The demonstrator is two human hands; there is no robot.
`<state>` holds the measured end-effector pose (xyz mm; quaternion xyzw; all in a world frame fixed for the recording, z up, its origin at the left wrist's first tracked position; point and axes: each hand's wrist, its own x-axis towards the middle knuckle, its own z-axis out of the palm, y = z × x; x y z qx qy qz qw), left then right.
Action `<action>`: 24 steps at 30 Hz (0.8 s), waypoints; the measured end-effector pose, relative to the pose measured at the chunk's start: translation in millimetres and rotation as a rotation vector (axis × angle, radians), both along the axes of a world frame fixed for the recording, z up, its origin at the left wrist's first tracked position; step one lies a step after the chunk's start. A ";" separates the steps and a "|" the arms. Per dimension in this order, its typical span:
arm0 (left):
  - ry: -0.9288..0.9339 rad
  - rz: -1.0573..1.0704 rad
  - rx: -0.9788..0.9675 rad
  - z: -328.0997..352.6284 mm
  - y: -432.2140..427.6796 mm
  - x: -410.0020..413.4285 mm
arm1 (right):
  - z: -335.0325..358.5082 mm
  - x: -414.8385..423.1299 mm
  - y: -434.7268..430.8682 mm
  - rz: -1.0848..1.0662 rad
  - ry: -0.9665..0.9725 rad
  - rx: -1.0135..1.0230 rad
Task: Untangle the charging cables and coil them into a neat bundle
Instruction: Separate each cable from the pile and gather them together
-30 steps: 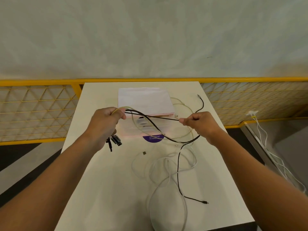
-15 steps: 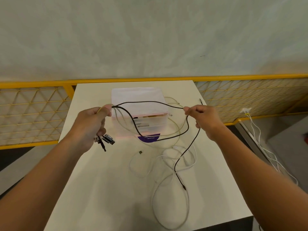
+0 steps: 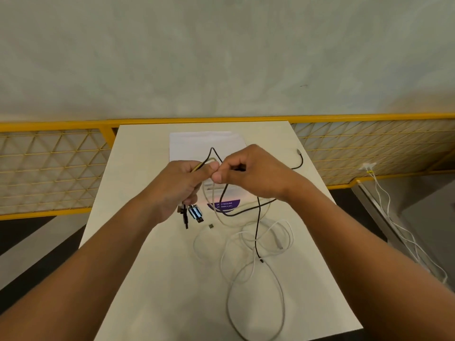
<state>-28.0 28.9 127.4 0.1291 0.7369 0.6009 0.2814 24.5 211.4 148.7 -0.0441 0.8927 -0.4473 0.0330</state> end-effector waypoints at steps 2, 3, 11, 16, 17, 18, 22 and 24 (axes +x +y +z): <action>0.026 -0.060 -0.026 1.0 -4.4 1.1 | 0.6 -1.5 9.1 -0.032 0.019 0.006; 0.038 -0.062 -0.028 1.3 -5.9 1.8 | 0.8 -2.2 14.2 -0.055 0.028 0.007; 0.118 0.154 -0.068 0.3 -11.2 -8.0 | -16.5 -9.8 57.5 -0.298 0.031 -0.091; 0.119 0.094 -0.109 -3.6 -14.8 -6.4 | -43.4 -12.8 89.8 -0.468 0.004 0.302; 0.115 0.080 -0.127 -4.5 -15.5 -5.0 | -47.3 -11.9 95.1 -0.532 -0.023 0.273; 0.114 0.074 -0.145 -5.6 -16.3 -4.5 | -52.0 -11.2 101.7 -0.593 -0.046 0.212; 0.126 0.090 -0.210 -7.1 -20.1 -5.7 | -64.1 -13.6 124.7 -0.791 -0.214 -0.079; 0.134 0.101 -0.247 -6.8 -21.3 -6.3 | -67.5 -17.9 131.0 -0.883 -0.286 -0.244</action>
